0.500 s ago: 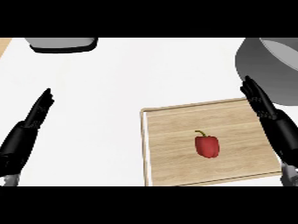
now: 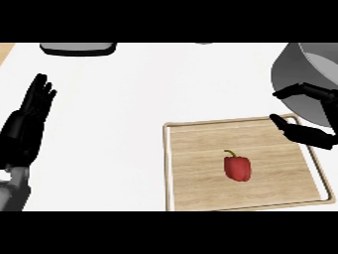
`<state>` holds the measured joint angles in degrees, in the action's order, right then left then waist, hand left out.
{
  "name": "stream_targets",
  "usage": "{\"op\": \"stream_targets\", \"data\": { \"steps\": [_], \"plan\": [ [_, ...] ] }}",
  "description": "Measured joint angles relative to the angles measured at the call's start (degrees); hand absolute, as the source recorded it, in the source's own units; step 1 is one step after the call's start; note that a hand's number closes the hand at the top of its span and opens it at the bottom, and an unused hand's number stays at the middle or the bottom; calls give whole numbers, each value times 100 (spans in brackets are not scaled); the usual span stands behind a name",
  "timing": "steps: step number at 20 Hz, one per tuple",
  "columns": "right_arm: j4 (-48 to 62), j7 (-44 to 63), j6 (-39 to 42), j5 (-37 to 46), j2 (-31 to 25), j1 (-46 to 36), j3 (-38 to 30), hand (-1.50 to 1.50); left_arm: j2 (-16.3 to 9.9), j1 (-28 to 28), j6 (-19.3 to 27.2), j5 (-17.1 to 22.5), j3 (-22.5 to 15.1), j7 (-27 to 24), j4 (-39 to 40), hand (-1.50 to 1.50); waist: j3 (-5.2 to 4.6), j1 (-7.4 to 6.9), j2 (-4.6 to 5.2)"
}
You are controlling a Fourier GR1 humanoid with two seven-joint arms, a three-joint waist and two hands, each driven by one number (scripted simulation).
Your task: Pick the bell pepper from the tray and place it in the pot
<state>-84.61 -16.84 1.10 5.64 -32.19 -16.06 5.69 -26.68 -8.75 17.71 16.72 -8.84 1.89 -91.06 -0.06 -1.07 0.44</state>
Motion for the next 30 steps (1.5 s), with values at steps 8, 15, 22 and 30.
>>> {"op": "stream_targets", "data": {
  "steps": [8,15,22,30],
  "plan": [
    [489,-1610,184,219,44,67,-200,-150,186,-119,106,95,297,548,-119,0,9,83,-36],
    [-603,-192,1146,546,-601,-61,289,-150,260,-225,143,21,378,710,-118,0,-6,143,-70],
    [-1607,1596,2172,1248,-1063,-275,1258,-150,222,-241,64,21,455,769,-113,0,-13,118,-77],
    [-2326,3644,3112,1751,-381,-447,2220,-150,421,-232,-2,-108,473,653,4,0,-2,101,-57]
  ]
}}
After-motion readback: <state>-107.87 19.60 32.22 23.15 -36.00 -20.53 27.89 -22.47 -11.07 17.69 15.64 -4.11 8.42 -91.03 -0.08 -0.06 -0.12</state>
